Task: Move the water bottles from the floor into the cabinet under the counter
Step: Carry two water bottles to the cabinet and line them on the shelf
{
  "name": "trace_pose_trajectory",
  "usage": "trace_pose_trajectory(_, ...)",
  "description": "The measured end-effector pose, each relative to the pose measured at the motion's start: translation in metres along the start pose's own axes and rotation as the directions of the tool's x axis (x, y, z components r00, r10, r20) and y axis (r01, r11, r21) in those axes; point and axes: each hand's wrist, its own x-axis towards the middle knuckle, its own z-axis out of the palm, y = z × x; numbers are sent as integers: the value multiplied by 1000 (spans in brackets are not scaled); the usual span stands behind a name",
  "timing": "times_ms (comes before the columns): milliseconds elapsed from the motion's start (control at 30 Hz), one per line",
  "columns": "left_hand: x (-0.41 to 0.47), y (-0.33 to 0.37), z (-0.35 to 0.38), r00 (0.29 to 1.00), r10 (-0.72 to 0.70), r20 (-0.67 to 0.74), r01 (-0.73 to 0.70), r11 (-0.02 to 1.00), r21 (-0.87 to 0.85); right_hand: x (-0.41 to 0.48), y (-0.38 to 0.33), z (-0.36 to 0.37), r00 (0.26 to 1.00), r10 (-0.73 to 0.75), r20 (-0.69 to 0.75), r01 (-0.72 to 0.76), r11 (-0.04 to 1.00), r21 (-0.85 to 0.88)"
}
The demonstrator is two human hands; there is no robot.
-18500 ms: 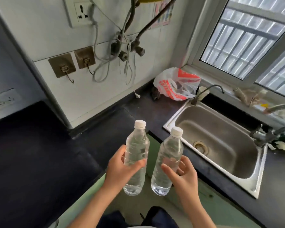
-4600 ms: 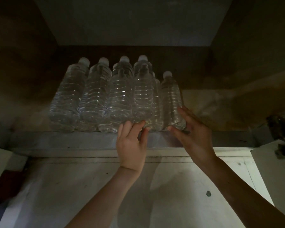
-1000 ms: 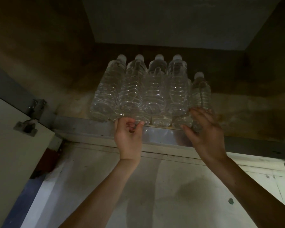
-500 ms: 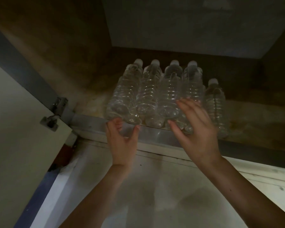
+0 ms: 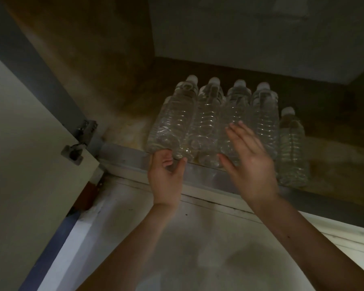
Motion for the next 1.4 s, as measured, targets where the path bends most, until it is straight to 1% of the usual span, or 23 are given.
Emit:
trace_pose_trajectory(133,2,-2,6,999,-5,-33,4,1000,-7,2,4,-1,998,-44,-40,44,999,-17)
trace_pose_trajectory(267,3,-4,7,999,1,-42,0,1000,19,2,5,2,998,-22,-54,22,1000,3)
trace_pose_trajectory(433,3,-2,9,998,-9,-54,9,1000,6,3,6,6,997,-7,-82,10,999,40)
trace_pose_trajectory(600,6,-4,12,998,-20,-60,21,1000,15,3,6,8,996,-1,-89,5,999,49)
trace_pose_trajectory(767,8,-4,10,999,-22,-37,22,1000,18,3,4,8,995,-1,-104,5,999,38)
trace_pose_trajectory(1000,4,-2,1,999,-43,-14,43,999,-15,2,2,6,996,24,-87,-19,998,54)
trace_pose_trajectory(1133,9,-2,-8,996,-77,-53,74,995,-60,2,3,5,997,18,-71,-14,998,56)
trace_pose_trajectory(1233,16,1,-10,993,-90,-80,86,995,-54,3,5,4,998,12,-62,-8,998,58)
trace_pose_trajectory(1400,17,3,-12,992,-99,-72,96,994,-48,3,4,2,998,1,-58,2,998,64)
